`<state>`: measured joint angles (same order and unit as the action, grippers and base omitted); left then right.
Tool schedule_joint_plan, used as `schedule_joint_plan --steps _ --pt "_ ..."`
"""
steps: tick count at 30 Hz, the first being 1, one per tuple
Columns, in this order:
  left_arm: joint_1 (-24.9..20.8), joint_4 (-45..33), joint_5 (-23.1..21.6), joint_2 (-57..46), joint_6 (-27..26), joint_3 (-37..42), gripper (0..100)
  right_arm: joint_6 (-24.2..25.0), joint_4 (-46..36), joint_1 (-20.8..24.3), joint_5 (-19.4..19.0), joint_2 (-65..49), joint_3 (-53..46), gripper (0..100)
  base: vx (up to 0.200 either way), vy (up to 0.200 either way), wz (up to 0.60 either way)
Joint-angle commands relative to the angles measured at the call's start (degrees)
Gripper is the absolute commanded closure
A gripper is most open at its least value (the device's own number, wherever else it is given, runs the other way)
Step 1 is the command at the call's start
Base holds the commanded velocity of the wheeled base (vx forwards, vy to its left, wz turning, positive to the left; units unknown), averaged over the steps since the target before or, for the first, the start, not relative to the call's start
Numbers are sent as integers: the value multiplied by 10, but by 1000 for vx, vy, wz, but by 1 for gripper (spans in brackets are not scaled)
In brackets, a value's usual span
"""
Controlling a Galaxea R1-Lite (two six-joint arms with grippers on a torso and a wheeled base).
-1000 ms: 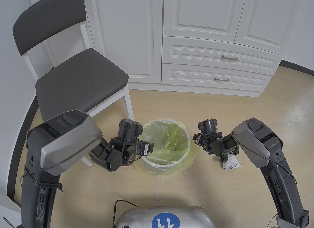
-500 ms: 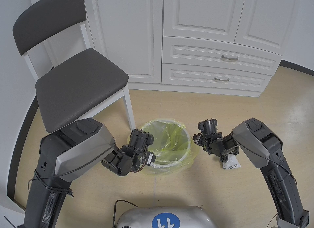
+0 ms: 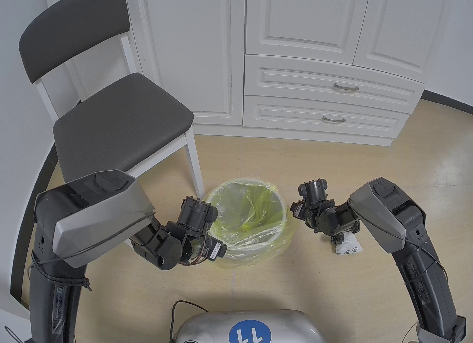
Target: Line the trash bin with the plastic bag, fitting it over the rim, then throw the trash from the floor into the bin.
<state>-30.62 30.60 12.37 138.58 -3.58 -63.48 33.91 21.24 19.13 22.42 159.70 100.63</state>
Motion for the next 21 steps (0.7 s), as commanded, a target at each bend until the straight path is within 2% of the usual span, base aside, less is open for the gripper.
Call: schedule_joint_plan --steps 1,8,13,15,21 --pt "1 1 -19 -37 -13 32 0 0 0 0 0 0 -1 0 0 0 0" --pt "2 2 -24 -33 -14 34 0 0 0 0 0 0 -2 0 0 0 0" --pt "7 1 -67 -30 -37 52 0 0 0 0 0 0 -2 0 0 0 0" --pt "15 1 -83 -9 -50 44 0 0 -1 0 0 0 -2 0 0 0 0" --pt "36 19 -83 63 -53 -6 0 0 0 0 0 0 -2 0 0 0 0"
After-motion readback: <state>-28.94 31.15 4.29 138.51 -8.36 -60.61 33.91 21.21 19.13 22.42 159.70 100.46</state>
